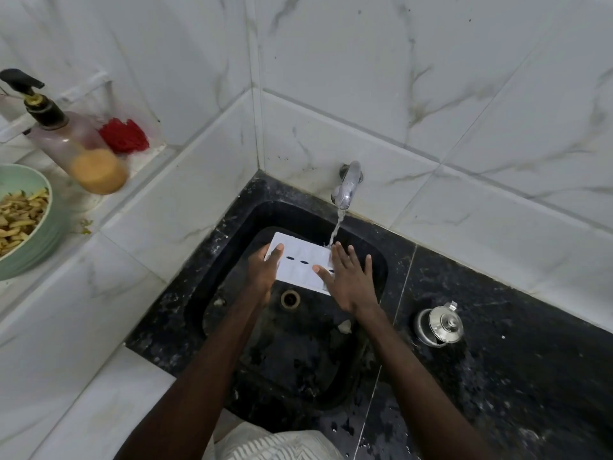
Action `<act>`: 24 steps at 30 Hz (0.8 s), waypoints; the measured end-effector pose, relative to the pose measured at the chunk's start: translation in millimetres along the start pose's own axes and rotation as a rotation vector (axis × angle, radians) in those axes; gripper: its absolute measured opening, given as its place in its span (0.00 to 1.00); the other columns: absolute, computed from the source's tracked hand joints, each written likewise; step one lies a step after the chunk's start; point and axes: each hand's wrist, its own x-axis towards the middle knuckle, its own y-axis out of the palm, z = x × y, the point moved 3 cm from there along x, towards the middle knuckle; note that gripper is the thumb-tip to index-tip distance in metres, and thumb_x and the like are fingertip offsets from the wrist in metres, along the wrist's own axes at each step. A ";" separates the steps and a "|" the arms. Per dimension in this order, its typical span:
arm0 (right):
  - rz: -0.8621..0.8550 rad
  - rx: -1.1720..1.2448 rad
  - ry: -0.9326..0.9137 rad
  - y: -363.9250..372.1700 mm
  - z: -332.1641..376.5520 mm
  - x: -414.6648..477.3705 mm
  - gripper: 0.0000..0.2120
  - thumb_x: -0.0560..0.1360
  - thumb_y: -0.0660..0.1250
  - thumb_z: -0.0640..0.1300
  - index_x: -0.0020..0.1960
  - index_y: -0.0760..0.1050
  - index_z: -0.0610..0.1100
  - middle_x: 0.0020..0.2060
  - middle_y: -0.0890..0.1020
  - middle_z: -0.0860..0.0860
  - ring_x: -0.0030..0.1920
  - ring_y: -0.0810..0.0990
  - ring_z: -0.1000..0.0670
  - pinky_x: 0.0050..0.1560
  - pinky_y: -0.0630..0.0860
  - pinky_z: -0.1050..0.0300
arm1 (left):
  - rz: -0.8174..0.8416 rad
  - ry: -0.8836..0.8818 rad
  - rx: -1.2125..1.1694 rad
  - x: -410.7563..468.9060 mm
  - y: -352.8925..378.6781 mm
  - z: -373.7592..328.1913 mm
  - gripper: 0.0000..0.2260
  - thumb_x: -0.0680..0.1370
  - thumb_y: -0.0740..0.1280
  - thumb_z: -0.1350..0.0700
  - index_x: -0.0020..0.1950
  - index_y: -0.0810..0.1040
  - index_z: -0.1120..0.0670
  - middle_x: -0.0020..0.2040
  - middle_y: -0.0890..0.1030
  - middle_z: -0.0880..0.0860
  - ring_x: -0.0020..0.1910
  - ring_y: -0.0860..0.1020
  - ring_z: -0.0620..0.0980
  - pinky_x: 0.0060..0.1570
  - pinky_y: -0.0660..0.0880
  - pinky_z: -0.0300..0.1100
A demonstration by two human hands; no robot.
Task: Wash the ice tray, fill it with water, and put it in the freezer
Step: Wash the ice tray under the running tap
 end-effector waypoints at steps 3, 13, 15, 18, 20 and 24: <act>0.030 -0.031 -0.015 2.7 13.6 10.2 0.41 0.81 0.38 0.71 0.85 0.44 0.45 0.84 0.47 0.50 0.84 0.41 0.49 0.81 0.33 0.41 | 0.003 0.006 0.088 -3.2 6.4 4.3 0.13 0.84 0.66 0.48 0.61 0.83 0.55 0.53 0.87 0.56 0.44 0.85 0.48 0.34 0.78 0.32; 0.022 -0.103 -0.310 4.9 64.2 26.7 0.29 0.87 0.44 0.56 0.84 0.51 0.45 0.84 0.51 0.49 0.84 0.45 0.48 0.83 0.45 0.41 | -0.002 -0.247 -0.191 -6.2 34.6 14.0 0.25 0.84 0.59 0.38 0.53 0.86 0.56 0.53 0.86 0.60 0.51 0.86 0.58 0.55 0.81 0.51; 0.005 -0.098 -0.383 10.0 64.3 22.7 0.27 0.87 0.46 0.54 0.84 0.53 0.46 0.84 0.53 0.50 0.84 0.48 0.48 0.82 0.48 0.41 | 0.022 -0.258 -0.191 -2.2 31.5 16.2 0.28 0.84 0.56 0.35 0.57 0.86 0.55 0.52 0.87 0.59 0.50 0.87 0.56 0.47 0.83 0.47; -0.002 -0.097 -0.440 17.2 61.0 12.7 0.27 0.87 0.47 0.53 0.84 0.51 0.47 0.84 0.53 0.51 0.84 0.48 0.49 0.83 0.46 0.43 | -0.027 -0.189 -0.087 -6.6 31.5 10.1 0.24 0.86 0.56 0.40 0.47 0.84 0.53 0.36 0.85 0.49 0.34 0.85 0.45 0.28 0.78 0.35; -0.018 -0.112 -0.479 18.9 58.4 1.9 0.27 0.87 0.48 0.52 0.85 0.51 0.47 0.84 0.53 0.52 0.84 0.47 0.49 0.83 0.44 0.45 | -0.069 -0.163 -0.051 -4.8 30.2 10.7 0.20 0.86 0.59 0.44 0.43 0.82 0.54 0.33 0.84 0.47 0.28 0.82 0.41 0.25 0.75 0.33; -0.034 -0.105 -0.497 16.7 45.9 -20.5 0.27 0.87 0.46 0.54 0.85 0.51 0.50 0.83 0.52 0.56 0.83 0.44 0.52 0.82 0.39 0.50 | -0.084 -0.108 -0.046 2.6 17.9 10.0 0.16 0.85 0.65 0.49 0.52 0.84 0.61 0.48 0.87 0.60 0.39 0.85 0.51 0.42 0.83 0.44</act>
